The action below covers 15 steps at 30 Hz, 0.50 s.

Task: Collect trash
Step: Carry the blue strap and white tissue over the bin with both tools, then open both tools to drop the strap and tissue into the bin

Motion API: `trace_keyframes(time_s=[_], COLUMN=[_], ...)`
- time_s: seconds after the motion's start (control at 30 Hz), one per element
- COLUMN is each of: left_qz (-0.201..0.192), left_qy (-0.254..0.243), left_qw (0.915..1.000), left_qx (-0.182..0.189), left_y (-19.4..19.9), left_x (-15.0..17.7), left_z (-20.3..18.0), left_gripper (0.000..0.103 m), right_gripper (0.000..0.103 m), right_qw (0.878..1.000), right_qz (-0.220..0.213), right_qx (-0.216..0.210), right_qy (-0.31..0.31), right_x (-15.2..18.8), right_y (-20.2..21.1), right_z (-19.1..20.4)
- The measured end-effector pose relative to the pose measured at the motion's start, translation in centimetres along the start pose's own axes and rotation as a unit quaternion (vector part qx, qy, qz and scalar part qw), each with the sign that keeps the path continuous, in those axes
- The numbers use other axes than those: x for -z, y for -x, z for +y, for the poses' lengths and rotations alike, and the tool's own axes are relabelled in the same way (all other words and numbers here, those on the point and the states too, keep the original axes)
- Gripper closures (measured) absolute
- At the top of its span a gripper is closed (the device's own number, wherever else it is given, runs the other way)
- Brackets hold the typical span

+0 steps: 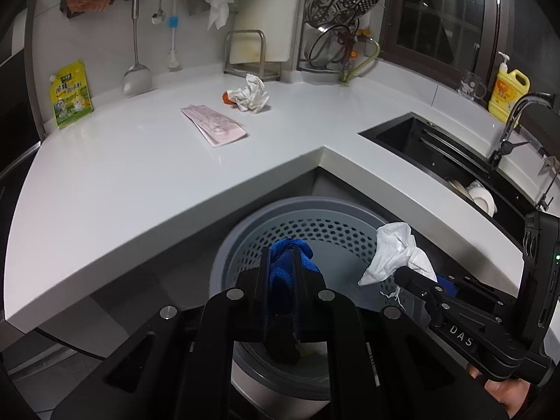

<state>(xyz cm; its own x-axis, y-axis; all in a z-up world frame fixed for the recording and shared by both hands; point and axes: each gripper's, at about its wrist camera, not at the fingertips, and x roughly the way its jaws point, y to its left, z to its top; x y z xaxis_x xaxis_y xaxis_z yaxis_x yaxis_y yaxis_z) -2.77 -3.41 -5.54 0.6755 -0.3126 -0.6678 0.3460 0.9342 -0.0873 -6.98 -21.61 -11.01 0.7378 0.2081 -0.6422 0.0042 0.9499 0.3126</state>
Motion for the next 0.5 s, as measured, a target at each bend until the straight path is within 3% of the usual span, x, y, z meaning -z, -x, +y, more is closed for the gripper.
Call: trace_keyframes(time_s=[0.5], left_qz=[0.023], left_qy=[-0.016], left_qw=[0.9996], left_qx=[-0.010], left_y=[-1.0], left_x=[2.0], left_z=[-1.8], left_gripper=[0.092], right_gripper=[0.083], right_qw=[1.000], right_qz=[0.010], right_qx=[0.004], right_qy=[-0.002], right_x=[1.5], right_y=[0.7], right_z=[-1.1])
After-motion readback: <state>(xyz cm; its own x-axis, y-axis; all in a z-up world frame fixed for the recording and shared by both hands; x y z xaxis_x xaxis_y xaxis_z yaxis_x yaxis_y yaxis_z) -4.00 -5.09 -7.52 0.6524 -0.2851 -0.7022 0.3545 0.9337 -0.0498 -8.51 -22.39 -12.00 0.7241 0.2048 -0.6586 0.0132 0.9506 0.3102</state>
